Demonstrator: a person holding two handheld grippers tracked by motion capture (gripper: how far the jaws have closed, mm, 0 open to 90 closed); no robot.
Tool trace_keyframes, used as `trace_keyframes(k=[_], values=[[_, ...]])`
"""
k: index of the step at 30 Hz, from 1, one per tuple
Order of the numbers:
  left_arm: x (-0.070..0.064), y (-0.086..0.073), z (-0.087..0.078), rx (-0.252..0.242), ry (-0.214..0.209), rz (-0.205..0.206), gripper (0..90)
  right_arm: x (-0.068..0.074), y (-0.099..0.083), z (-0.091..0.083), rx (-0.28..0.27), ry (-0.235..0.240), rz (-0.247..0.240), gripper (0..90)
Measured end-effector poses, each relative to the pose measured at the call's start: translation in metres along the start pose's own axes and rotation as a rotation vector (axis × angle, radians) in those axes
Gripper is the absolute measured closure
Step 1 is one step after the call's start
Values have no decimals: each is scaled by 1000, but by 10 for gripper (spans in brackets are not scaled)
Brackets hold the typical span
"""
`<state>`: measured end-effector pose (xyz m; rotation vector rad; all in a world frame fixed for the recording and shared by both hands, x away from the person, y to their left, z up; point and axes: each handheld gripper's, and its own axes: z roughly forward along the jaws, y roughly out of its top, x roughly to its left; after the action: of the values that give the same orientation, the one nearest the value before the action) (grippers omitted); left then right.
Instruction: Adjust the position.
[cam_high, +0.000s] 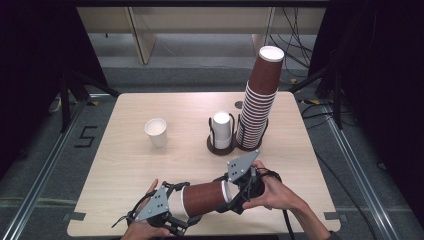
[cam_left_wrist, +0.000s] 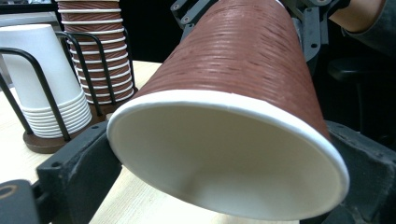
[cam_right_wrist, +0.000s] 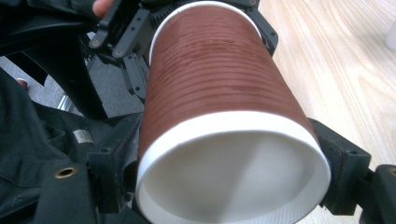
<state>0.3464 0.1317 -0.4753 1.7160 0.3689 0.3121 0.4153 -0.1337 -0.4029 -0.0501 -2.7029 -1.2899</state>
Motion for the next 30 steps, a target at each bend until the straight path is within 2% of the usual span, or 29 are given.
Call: trace_keyframes(k=[3,4,5,6,9,11,13,16,20,23,26,27,28,29,30], values=[[0,0,0,-12,2,6,34,-1,0,1,-9,2,-7,234],[0,1,-1,5,5,14,41,-2,-1,1,-18,3,-23,235],[1,2,-2,13,3,20,52,-1,-1,1,-10,6,2,237],[1,3,-2,19,4,26,63,-1,-2,1,-11,9,7,238],[-1,5,0,18,10,39,83,-2,-2,0,-4,-3,-7,236],[-3,7,-1,51,19,63,91,-1,-2,0,14,-6,-6,228],[-4,8,1,75,25,79,96,2,-1,0,44,-22,-6,213],[-7,10,2,138,33,104,100,7,4,1,102,-92,-36,171],[-11,11,5,199,44,122,105,14,10,4,168,-148,-101,168],[-13,13,7,250,49,132,105,20,13,12,230,-171,-153,166],[-15,14,8,291,55,137,105,25,15,19,297,-205,-172,162],[-16,15,9,300,59,145,105,26,15,23,319,-206,-195,163],[-17,15,9,303,52,145,105,27,15,25,324,-200,-198,178],[-16,16,9,327,50,162,105,28,15,28,331,-192,-202,184],[-18,16,9,326,58,156,105,29,15,31,345,-193,-206,181]])
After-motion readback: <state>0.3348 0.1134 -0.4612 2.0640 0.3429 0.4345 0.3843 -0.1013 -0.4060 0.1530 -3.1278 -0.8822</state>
